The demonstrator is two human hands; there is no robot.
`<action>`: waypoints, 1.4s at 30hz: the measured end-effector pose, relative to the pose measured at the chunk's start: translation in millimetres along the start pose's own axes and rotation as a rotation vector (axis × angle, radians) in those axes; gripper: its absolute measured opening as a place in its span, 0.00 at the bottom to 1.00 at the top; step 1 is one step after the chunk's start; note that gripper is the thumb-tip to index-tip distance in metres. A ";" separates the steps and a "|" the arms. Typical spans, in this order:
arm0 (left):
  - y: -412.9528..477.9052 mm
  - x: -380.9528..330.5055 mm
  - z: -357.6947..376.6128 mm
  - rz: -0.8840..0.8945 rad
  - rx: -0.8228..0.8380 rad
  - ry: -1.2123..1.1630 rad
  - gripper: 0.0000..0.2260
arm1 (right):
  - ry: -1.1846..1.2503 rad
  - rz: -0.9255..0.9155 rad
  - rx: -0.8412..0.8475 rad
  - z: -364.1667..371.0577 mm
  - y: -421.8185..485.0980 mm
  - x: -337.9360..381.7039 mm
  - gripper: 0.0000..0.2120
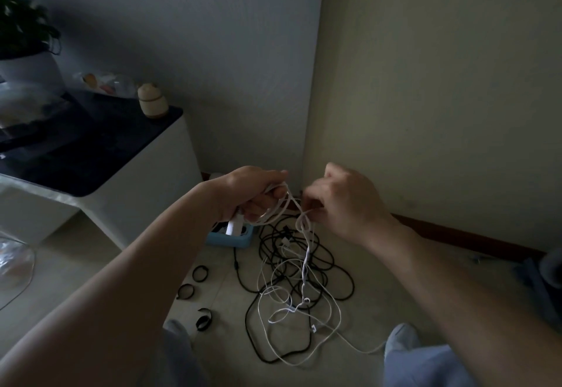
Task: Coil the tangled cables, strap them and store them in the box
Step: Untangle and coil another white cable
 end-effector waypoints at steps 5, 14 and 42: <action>-2.8 -4.6 2.2 0.032 0.075 -0.052 0.23 | 0.162 0.089 0.096 11.8 -3.9 -4.5 0.09; -18.0 -4.4 9.0 -0.045 0.235 0.083 0.24 | 0.368 0.231 0.195 7.0 -4.7 -26.8 0.10; 0.2 13.1 32.7 -0.097 0.293 0.216 0.25 | 1.279 0.912 0.187 35.8 -19.3 -53.4 0.11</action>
Point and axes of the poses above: each hand's wrist, its own y-axis towards the middle knuckle, its own z-axis out of the palm, x = y × z, the point moved 6 cm from there along y, towards the middle knuckle, and after that the axes turned 5 degrees about z, right-handed, at the moved point
